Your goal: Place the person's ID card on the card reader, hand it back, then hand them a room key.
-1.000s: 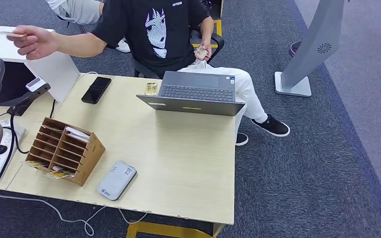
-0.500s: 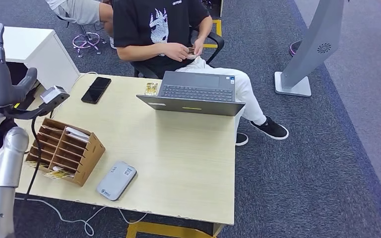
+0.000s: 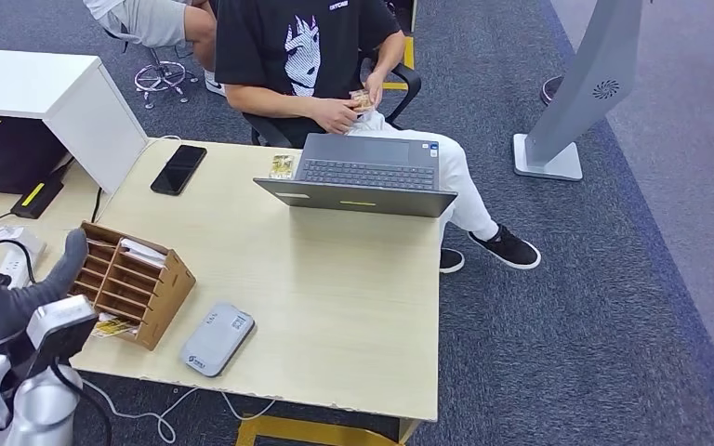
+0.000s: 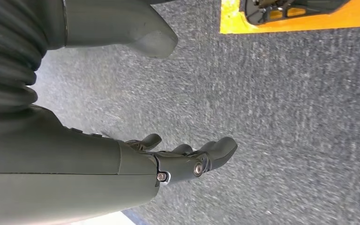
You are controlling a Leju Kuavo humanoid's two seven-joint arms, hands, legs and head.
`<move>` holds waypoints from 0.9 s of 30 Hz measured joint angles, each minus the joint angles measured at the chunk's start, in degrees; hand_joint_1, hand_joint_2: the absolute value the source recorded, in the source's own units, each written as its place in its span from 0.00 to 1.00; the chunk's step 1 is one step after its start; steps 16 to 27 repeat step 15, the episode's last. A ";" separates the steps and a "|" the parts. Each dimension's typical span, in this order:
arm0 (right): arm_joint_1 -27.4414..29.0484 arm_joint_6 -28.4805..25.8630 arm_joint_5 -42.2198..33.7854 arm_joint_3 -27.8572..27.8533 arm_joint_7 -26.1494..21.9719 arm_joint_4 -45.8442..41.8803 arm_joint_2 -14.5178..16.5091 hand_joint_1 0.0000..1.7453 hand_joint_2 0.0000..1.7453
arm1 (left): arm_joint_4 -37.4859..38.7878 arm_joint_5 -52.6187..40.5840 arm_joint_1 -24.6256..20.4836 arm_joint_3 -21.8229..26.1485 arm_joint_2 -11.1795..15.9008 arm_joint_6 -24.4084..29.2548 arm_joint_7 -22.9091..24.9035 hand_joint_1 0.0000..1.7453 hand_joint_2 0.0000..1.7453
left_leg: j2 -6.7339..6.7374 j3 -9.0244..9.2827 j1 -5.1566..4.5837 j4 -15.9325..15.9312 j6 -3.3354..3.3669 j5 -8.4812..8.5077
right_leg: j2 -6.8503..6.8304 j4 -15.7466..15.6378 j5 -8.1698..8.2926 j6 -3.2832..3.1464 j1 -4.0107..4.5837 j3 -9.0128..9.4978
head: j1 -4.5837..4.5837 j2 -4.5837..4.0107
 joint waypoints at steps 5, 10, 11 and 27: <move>0.23 -0.02 -0.85 -1.09 0.01 -0.04 0.25 0.00 1.00 | -5.89 2.47 10.43 -0.18 -1.18 -0.31 0.36 0.00 1.00 | -0.18 -0.06 -0.01 0.00 0.03 -0.04 | -0.19 0.00 -0.10 0.07 0.00 0.05 | 0.01 0.00; 0.60 -0.03 -1.95 -2.62 0.14 -0.22 0.67 0.00 1.00 | -7.96 6.20 20.00 0.04 -3.79 -4.55 2.77 0.00 1.00 | -0.20 -0.06 -0.02 0.00 0.05 -0.06 | -0.22 -0.02 -0.11 0.08 0.00 0.08 | 0.02 -0.01; 0.63 -0.04 -2.09 -2.90 0.21 -0.26 0.75 0.00 1.00 | -7.97 6.73 21.31 0.22 -4.40 -5.50 2.90 0.00 1.00 | -0.21 -0.07 -0.02 0.00 0.06 -0.06 | -0.24 -0.02 -0.11 0.09 0.00 0.08 | 0.02 -0.01; 0.76 -0.28 -2.35 -3.78 0.56 -0.51 1.06 0.00 1.00 | -7.95 7.86 24.29 2.43 -7.57 -10.67 4.68 0.00 1.00 | -0.27 -0.08 -0.02 0.00 0.09 -0.08 | -0.33 -0.03 -0.11 0.09 0.00 0.13 | 0.03 0.00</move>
